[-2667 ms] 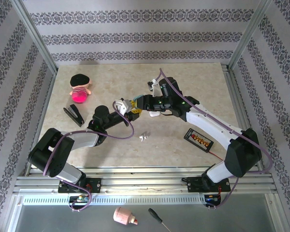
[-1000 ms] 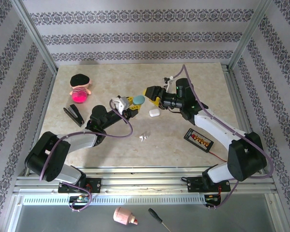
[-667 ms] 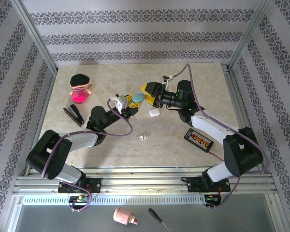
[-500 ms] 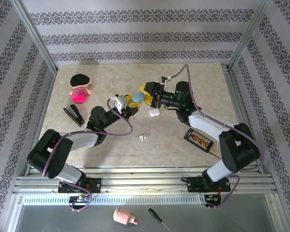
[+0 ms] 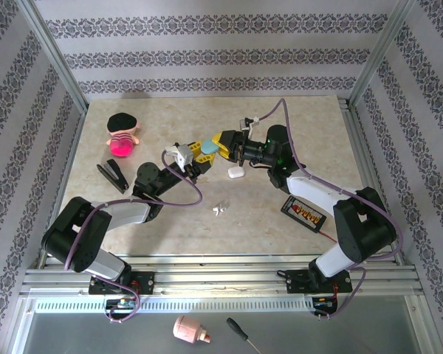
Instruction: Insert wireless bluetooth earbuds into charging case
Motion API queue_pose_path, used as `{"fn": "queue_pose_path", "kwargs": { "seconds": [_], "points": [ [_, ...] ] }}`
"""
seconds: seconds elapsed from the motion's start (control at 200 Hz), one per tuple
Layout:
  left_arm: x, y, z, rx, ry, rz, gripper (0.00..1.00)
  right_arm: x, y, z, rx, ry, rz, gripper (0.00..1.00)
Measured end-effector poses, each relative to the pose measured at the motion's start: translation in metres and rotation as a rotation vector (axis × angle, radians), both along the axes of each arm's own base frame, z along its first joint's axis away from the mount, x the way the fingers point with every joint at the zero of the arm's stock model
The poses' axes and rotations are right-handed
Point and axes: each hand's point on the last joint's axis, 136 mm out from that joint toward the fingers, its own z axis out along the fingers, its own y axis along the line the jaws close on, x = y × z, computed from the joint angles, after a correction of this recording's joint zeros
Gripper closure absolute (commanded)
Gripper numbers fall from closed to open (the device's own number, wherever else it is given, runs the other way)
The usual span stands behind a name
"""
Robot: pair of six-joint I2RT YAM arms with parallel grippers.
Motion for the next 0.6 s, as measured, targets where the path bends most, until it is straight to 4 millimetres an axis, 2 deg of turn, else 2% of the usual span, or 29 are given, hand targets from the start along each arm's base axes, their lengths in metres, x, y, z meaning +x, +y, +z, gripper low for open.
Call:
{"fn": "queue_pose_path", "kwargs": {
  "seconds": [0.105,0.2,0.25,0.455,0.605],
  "points": [
    [0.001,0.0,-0.003,0.009,0.011,0.001,0.48,0.0,0.0,-0.004,-0.022,-0.018,-0.001,0.71],
    [0.002,0.0,-0.009,0.025,0.024,0.01,0.25,0.001,-0.002,-0.015,-0.067,-0.019,-0.007,0.71],
    [0.002,0.002,-0.012,0.041,0.027,0.022,0.16,0.004,-0.005,-0.023,-0.095,-0.019,-0.019,0.71],
    [-0.008,0.007,-0.026,0.106,0.078,0.03,0.0,0.025,-0.034,-0.054,-0.234,-0.02,-0.108,0.71],
    [-0.013,0.007,-0.046,0.185,0.143,0.018,0.0,0.044,-0.063,-0.079,-0.402,-0.039,-0.195,0.71]
  ]
}}
